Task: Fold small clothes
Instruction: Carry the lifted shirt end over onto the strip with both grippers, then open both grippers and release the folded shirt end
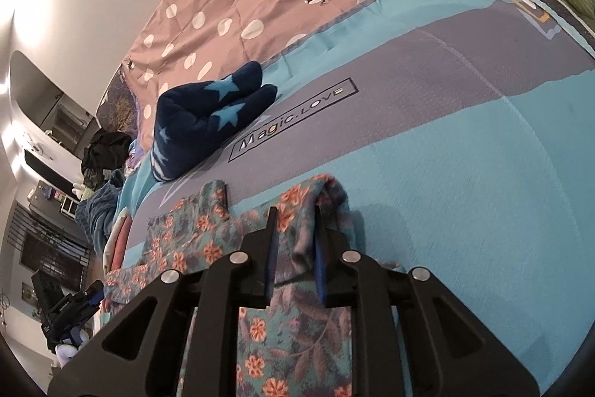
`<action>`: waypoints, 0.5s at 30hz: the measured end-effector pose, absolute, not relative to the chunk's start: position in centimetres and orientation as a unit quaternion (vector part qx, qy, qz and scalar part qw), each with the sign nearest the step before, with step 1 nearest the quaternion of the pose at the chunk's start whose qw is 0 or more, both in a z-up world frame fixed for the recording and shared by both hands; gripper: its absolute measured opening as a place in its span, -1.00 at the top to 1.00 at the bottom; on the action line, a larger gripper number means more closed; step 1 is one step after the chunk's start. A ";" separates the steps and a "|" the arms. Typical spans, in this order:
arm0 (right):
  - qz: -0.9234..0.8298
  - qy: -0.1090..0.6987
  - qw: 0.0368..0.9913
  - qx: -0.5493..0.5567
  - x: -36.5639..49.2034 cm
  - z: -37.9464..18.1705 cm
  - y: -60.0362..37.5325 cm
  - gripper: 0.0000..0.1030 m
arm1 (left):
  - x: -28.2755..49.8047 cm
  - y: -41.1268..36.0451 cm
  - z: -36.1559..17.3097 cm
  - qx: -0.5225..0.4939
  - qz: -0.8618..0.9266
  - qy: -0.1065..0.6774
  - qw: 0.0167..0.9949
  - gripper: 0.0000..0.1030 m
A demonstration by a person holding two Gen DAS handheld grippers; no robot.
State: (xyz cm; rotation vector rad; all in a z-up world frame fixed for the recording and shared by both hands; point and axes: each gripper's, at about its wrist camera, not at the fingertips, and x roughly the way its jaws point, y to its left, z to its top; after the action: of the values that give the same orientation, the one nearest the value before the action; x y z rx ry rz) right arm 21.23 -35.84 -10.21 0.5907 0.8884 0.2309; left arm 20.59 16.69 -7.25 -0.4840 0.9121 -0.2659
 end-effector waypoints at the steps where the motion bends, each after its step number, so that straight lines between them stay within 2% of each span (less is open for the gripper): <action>1: 0.111 0.423 0.855 0.277 21.2 -10.1 -35.7 0.71 | 20.7 16.5 -7.3 -0.226 -0.131 0.435 0.862 0.87; 2: 0.112 0.423 0.856 0.276 21.2 -10.1 -35.5 0.85 | 20.8 16.6 -7.4 -0.229 -0.131 0.434 0.862 0.87; 3: 0.113 0.421 0.855 0.282 21.3 -9.9 -35.6 0.89 | 21.0 16.8 -7.2 -0.237 -0.132 0.430 0.861 0.88; 8: 0.124 0.388 0.844 0.349 22.5 -8.6 -37.2 0.89 | 23.8 18.4 -5.4 -0.304 -0.141 0.398 0.854 0.88; 10: 0.111 0.381 0.842 0.364 23.9 -8.7 -38.1 0.85 | 25.8 19.4 -5.6 -0.329 -0.132 0.393 0.848 0.80; 12: 0.093 0.408 0.830 0.369 25.2 -9.6 -38.7 0.65 | 27.8 20.7 -6.5 -0.317 -0.067 0.393 0.861 0.69; 14: 0.079 0.416 0.833 0.356 25.1 -9.7 -38.9 0.54 | 28.3 21.1 -7.4 -0.314 -0.056 0.403 0.858 0.68; 15: 0.085 0.414 0.841 0.336 24.7 -9.5 -38.7 0.51 | 28.2 20.9 -7.5 -0.315 -0.068 0.402 0.857 0.59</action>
State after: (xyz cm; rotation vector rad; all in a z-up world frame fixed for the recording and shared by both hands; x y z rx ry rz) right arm 24.72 -38.70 -9.50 0.7106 0.8755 0.1797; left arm 28.18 20.91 -7.53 -0.6613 0.8443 -0.1420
